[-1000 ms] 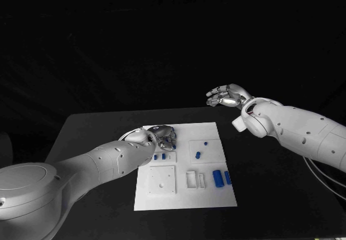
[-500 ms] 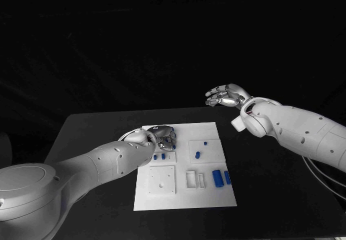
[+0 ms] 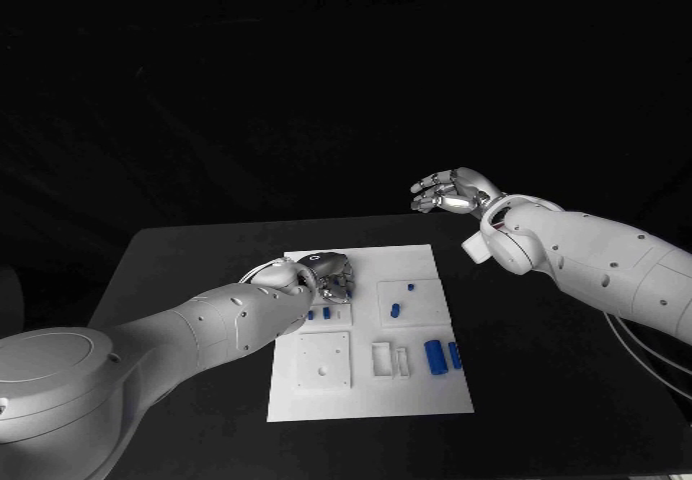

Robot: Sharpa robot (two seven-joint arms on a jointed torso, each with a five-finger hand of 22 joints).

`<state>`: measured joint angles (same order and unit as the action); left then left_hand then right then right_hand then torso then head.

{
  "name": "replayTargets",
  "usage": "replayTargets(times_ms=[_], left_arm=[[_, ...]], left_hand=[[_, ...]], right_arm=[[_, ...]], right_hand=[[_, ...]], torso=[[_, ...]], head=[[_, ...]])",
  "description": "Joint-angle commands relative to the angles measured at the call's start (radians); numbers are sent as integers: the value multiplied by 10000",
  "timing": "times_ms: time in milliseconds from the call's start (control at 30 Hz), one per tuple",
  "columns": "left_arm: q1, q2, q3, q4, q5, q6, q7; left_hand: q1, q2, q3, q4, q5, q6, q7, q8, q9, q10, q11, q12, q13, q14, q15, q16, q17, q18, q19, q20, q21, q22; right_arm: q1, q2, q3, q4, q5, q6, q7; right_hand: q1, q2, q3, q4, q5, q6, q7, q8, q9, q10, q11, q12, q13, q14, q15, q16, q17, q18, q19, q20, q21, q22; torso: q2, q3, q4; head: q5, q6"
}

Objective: Assemble the parts on the task board

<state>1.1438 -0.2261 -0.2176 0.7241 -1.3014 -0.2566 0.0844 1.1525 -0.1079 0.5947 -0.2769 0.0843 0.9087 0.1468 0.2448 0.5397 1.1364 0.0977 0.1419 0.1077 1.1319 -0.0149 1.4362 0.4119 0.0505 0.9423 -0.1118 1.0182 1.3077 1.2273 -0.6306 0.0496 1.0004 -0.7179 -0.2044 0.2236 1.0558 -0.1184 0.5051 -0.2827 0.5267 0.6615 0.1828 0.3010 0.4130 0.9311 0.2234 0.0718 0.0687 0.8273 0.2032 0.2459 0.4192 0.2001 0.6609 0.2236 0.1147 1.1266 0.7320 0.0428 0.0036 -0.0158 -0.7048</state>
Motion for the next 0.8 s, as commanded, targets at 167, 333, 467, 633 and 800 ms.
replayTargets(times_ms=[167,333,467,633,800], left_arm=[[-142,96,-57,72,-269,552,-33],[-142,102,-57,73,-391,624,-112],[-142,104,-57,16,-439,605,-164],[-142,106,-57,-38,-520,457,-173],[-143,98,-57,0,-526,80,-16]], left_hand=[[85,95,18,-33,-33,194,-40,133,-18,190,-14,44,54,78,-21,100,-26,1029,123,-10,101,145],[111,174,41,-45,-18,367,-110,233,-20,416,-91,128,105,112,-95,117,-46,1027,142,-48,129,146],[138,235,68,-54,-6,474,-154,291,-27,544,-143,167,136,138,-146,126,-62,1021,159,-83,150,146],[273,420,191,-67,15,728,-246,426,-22,829,-249,267,208,218,-252,154,-82,1010,215,-151,196,144],[396,550,484,-1,-223,1047,-354,581,-8,1183,-397,374,322,386,-397,199,-103,994,338,-241,253,125]], right_arm=[[13,8,4,12,-6,136,96],[17,3,4,19,-6,136,96],[19,5,4,13,-6,135,96],[19,5,4,11,-6,135,101],[19,7,4,8,-5,134,102]], right_hand=[[-72,25,-43,3,35,50,270,65,-14,-50,-3,-53,-7,-85,-4,-20,-14,88,-71,33,-55,22],[-73,27,-45,4,34,52,268,66,-14,-50,-3,-52,-7,-85,-3,-20,-15,88,-71,33,-58,24],[-74,27,-46,4,32,53,267,67,-14,-50,-3,-52,-7,-85,-4,-20,-15,87,-71,33,-59,27],[-78,30,-49,7,31,55,265,68,-15,-49,-3,-52,-6,-85,-3,-19,-17,86,-70,34,-62,30],[-82,32,-51,10,31,56,263,69,-16,-49,-3,-52,-6,-85,-3,-19,-18,86,-69,34,-65,33]], torso=[[0,7,-10],[7,3,-2],[5,0,-9],[7,0,-14],[7,-5,-10]], head=[[9,2],[2,1],[0,10],[1,1],[-4,14]])
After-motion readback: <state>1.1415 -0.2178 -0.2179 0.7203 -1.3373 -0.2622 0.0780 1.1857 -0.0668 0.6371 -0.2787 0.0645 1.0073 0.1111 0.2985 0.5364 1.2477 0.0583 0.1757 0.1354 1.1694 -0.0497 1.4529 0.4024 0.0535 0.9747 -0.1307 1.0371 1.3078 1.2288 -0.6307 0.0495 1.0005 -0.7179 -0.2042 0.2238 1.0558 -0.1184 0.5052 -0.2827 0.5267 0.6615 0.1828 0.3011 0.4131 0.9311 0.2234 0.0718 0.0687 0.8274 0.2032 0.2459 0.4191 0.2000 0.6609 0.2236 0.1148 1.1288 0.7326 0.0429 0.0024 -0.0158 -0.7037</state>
